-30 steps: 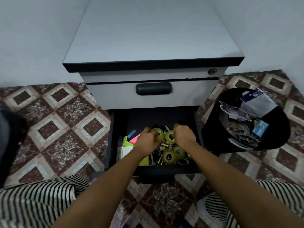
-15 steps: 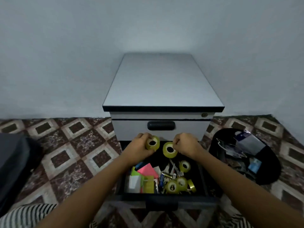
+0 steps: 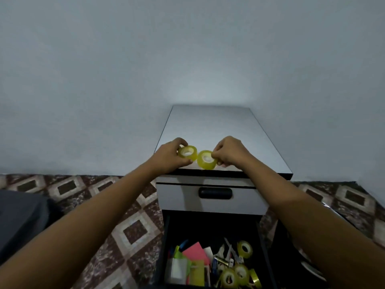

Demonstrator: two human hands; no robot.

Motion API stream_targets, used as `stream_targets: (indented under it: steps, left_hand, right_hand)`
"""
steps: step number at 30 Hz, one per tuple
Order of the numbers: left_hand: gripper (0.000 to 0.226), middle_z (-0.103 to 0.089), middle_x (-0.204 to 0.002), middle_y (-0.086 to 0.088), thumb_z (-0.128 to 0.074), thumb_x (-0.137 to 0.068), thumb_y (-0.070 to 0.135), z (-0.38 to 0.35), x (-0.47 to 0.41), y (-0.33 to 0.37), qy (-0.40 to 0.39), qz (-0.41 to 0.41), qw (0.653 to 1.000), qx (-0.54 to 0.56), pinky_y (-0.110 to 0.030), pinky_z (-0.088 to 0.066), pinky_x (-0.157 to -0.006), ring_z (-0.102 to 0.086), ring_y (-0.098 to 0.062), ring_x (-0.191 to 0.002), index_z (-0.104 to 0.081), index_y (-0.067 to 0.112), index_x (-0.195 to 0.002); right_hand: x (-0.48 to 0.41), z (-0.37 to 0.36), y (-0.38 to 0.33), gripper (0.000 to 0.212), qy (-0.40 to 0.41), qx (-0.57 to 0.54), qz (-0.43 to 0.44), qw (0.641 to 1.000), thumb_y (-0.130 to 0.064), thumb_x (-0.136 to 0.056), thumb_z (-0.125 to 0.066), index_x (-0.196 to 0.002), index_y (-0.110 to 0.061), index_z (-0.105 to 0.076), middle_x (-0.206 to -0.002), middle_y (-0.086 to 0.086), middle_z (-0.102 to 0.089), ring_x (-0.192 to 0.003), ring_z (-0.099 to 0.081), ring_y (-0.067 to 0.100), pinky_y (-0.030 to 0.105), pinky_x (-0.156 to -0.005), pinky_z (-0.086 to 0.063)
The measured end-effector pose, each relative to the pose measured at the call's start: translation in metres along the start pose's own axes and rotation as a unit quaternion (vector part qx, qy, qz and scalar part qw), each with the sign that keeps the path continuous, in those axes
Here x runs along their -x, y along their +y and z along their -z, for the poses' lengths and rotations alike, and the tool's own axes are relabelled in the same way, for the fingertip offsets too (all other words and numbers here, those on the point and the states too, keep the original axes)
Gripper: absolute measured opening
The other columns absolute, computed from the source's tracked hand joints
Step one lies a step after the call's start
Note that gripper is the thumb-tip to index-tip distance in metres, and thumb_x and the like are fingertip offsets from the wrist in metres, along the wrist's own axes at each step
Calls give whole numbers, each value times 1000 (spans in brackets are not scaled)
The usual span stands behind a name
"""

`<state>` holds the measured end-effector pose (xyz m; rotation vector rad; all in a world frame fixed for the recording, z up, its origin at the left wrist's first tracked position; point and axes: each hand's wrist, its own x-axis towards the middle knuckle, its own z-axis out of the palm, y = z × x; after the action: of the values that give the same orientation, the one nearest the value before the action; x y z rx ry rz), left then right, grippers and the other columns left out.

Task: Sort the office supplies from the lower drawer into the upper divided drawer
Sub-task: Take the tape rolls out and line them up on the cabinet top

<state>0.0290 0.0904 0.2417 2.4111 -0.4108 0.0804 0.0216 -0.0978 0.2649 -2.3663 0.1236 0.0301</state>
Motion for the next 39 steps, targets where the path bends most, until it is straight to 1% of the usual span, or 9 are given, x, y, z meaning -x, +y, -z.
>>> stream_targets:
  steps: [4, 9, 15, 17, 19, 22, 26, 32, 39]
  left_hand:
    - [52, -59, -114, -7, -71, -81, 31, 2, -25, -12, 14, 39, 999, -9, -24, -39, -76, -54, -19, -94, -49, 15, -125]
    - [51, -59, -118, -13, -68, -82, 31, -8, -50, -36, 34, 81, 996, -14, -25, -37, -77, -55, -26, -105, -49, 12, -126]
    - [63, -56, -122, -9, -62, -76, 46, -17, -62, -49, 36, 121, 992, -17, -40, -42, -99, -52, -27, -113, -44, 21, -130]
    - [68, -56, -123, -10, -61, -72, 49, -18, -62, -51, 37, 117, 992, -20, -43, -41, -100, -52, -28, -115, -44, 21, -131]
    - [64, -54, -126, -12, -67, -78, 42, -18, -61, -54, 47, 109, 993, -9, -43, -42, -100, -51, -29, -116, -43, 19, -133]
    - [64, -52, -128, -15, -71, -79, 36, -17, -60, -60, 68, 98, 993, 10, -39, -44, -97, -51, -29, -116, -44, 17, -133]
    - [60, -55, -128, -14, -70, -81, 33, -20, -56, -63, 82, 93, 992, 5, -37, -44, -97, -53, -27, -116, -45, 15, -133]
    - [53, -58, -125, -10, -64, -83, 34, -24, -61, -64, 96, 101, 990, 6, -46, -44, -98, -55, -27, -112, -46, 18, -131]
    - [49, -58, -126, -5, -57, -86, 35, -20, -76, -62, 113, 113, 987, -28, -40, -31, -98, -51, -25, -118, -44, 20, -131]
  right_hand:
    - [-34, -14, -12, 18, 26, 1, -10, 1000, -10, -82, -63, -89, 6, -67, -71, 17, -67, -62, -64, 26, 40, -72, -60]
    - [-59, -36, -15, 20, 38, 10, -49, 998, -13, -82, -65, -69, -4, -52, -68, 14, -60, -59, -60, 26, 30, -52, -52]
    - [-81, -52, -8, 18, 65, -15, -51, 997, -11, -82, -59, -69, -7, -48, -85, 16, -62, -76, -62, 29, 34, -68, -54]
    - [-82, -53, -6, 14, 59, -17, -45, 997, -11, -84, -57, -76, 0, -55, -86, 14, -59, -75, -57, 27, 32, -65, -49]
    - [-78, -54, -3, 30, 49, -21, -15, 998, -16, -87, -56, -104, 8, -62, -96, 17, -62, -86, -59, 28, 32, -71, -47]
    - [-66, -58, 1, 52, 29, -22, 45, 998, -33, -88, -61, -133, -7, -50, -132, 15, -51, -119, -50, 28, 30, -91, -41]
    - [-60, -73, 7, 64, 45, 24, 73, 996, -34, -84, -67, -140, -19, -39, -137, 13, -42, -124, -44, 29, 32, -98, -39]
    - [-66, -78, -1, 56, 85, 42, 79, 992, -21, -88, -60, -139, -15, -38, -133, 14, -48, -120, -47, 28, 32, -94, -41]
    - [-85, -81, -10, 56, 103, 30, 85, 991, -17, -89, -60, -139, -12, -37, -130, 16, -52, -116, -51, 30, 32, -91, -43]
